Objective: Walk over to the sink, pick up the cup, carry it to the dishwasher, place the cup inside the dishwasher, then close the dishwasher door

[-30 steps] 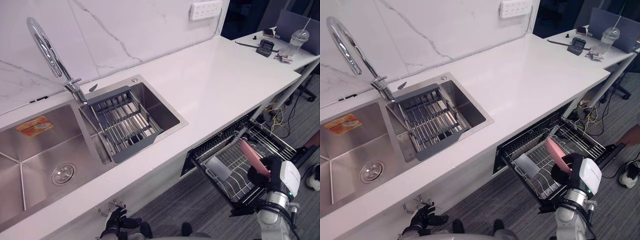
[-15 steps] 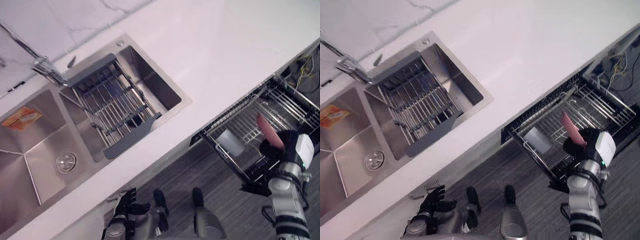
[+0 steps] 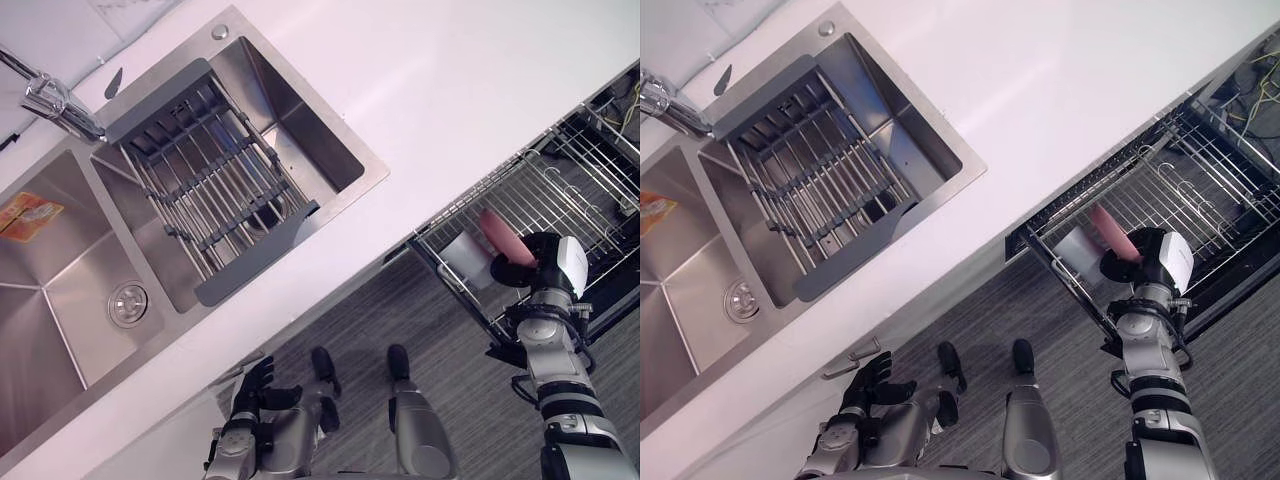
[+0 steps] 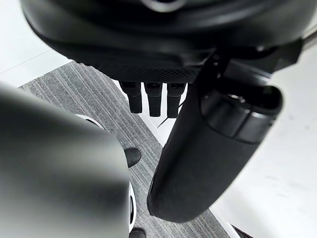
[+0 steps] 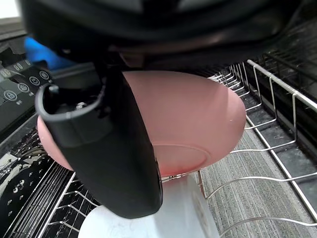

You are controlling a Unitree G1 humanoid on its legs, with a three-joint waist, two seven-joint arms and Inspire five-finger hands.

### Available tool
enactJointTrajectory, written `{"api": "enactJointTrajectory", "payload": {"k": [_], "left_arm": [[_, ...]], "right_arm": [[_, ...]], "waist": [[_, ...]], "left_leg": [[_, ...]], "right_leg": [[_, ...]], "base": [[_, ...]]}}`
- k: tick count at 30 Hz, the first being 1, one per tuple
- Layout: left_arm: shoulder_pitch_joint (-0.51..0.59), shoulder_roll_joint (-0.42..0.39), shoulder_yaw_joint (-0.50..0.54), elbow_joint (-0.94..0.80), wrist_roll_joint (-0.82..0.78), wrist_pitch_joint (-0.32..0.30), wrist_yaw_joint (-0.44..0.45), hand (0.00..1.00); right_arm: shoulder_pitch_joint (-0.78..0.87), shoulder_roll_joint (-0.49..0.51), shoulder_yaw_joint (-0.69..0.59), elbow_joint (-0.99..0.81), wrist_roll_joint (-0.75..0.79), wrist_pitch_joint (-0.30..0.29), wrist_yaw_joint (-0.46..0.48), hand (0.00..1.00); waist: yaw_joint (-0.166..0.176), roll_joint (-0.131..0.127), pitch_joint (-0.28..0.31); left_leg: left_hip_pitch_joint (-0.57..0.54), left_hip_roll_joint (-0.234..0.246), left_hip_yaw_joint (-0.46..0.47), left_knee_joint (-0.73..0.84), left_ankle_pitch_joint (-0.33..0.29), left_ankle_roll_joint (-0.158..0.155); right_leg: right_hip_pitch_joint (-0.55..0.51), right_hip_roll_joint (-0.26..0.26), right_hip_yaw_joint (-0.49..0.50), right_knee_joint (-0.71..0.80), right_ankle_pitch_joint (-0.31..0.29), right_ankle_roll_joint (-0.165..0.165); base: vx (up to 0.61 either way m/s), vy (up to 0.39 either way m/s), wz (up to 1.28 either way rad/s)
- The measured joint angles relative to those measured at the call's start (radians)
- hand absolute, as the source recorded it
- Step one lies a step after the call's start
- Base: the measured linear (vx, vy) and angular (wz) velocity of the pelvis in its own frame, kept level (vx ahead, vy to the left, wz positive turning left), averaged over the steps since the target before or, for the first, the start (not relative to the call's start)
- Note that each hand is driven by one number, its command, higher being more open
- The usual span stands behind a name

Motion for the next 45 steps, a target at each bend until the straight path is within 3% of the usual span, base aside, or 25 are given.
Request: {"api": "enactJointTrajectory", "payload": {"k": [8,10,13,15,18,22,26,38,45], "left_arm": [[-0.005,-0.001,0.000,-0.002,0.000,-0.002,0.004,0.90],[-0.006,0.000,0.001,-0.002,0.001,0.000,0.018,0.90],[-0.007,0.001,0.002,-0.002,0.002,0.001,0.018,0.90],[-0.007,-0.001,0.021,-0.010,0.002,0.006,0.018,0.90],[-0.004,0.002,0.042,-0.003,0.006,0.019,0.016,0.90],[-0.005,0.011,0.042,-0.003,0.025,0.022,0.008,0.90],[-0.004,0.014,0.051,0.001,0.026,0.032,-0.003,0.90],[0.056,-0.004,0.135,0.005,0.053,0.110,-0.029,0.90],[0.095,-0.022,0.199,0.006,0.064,0.139,-0.041,0.90]], "right_arm": [[-0.019,0.005,-0.008,-0.003,0.000,0.002,-0.014,0.90],[0.021,0.045,-0.044,-0.111,-0.004,0.011,-0.038,0.90],[0.049,0.049,-0.050,-0.133,-0.004,0.016,-0.042,0.90],[0.149,0.112,-0.098,-0.291,-0.006,0.022,-0.042,0.90],[0.264,0.162,-0.109,-0.436,-0.059,0.009,-0.057,0.90],[0.311,0.195,-0.145,-0.460,-0.074,0.010,-0.063,0.90],[0.385,0.252,-0.154,-0.519,-0.069,0.009,-0.062,0.90],[0.605,0.463,-0.291,-0.580,0.261,-0.061,-0.047,0.90],[0.663,0.482,-0.323,-0.521,0.408,-0.076,0.008,0.90]], "waist": [[0.004,-0.001,0.006],[0.003,-0.005,0.008],[0.004,-0.007,0.009],[0.007,-0.010,0.010],[-0.007,-0.030,0.011],[-0.016,-0.057,-0.004],[-0.016,-0.068,-0.025],[-0.016,-0.102,-0.158],[-0.016,-0.108,-0.221]], "left_leg": [[-0.002,-0.009,-0.019,-0.024,0.019,0.002],[-0.001,-0.021,-0.031,-0.028,0.026,0.006],[0.000,-0.029,-0.039,-0.031,0.029,0.011],[0.018,-0.029,-0.043,-0.047,0.033,0.016],[0.056,-0.030,-0.048,-0.056,0.034,0.016],[0.061,-0.031,-0.050,-0.056,0.033,0.016],[0.071,-0.029,-0.049,-0.056,0.032,0.014],[0.160,-0.007,-0.047,-0.058,0.004,-0.011],[0.197,0.005,-0.047,-0.059,-0.004,-0.022]], "right_leg": [[0.000,-0.006,-0.021,-0.001,0.001,0.001],[0.006,-0.016,-0.027,-0.007,0.007,0.009],[0.016,-0.019,-0.031,-0.023,0.017,0.016],[0.038,-0.018,-0.034,-0.038,0.019,0.015],[0.080,-0.018,-0.041,-0.056,0.021,0.015],[0.084,-0.019,-0.042,-0.056,0.021,0.015],[0.099,-0.020,-0.043,-0.064,0.021,0.014],[0.195,-0.004,-0.053,-0.079,-0.005,-0.001],[0.229,0.006,-0.062,-0.079,-0.025,-0.005]], "base": [[0.01,0.000,0.09],[0.02,0.026,0.13],[0.01,0.012,0.08],[0.05,0.008,0.05],[0.03,0.004,0.00],[0.00,0.000,0.00],[0.00,0.000,0.00],[0.03,-0.012,0.00],[0.02,-0.025,0.01]]}}
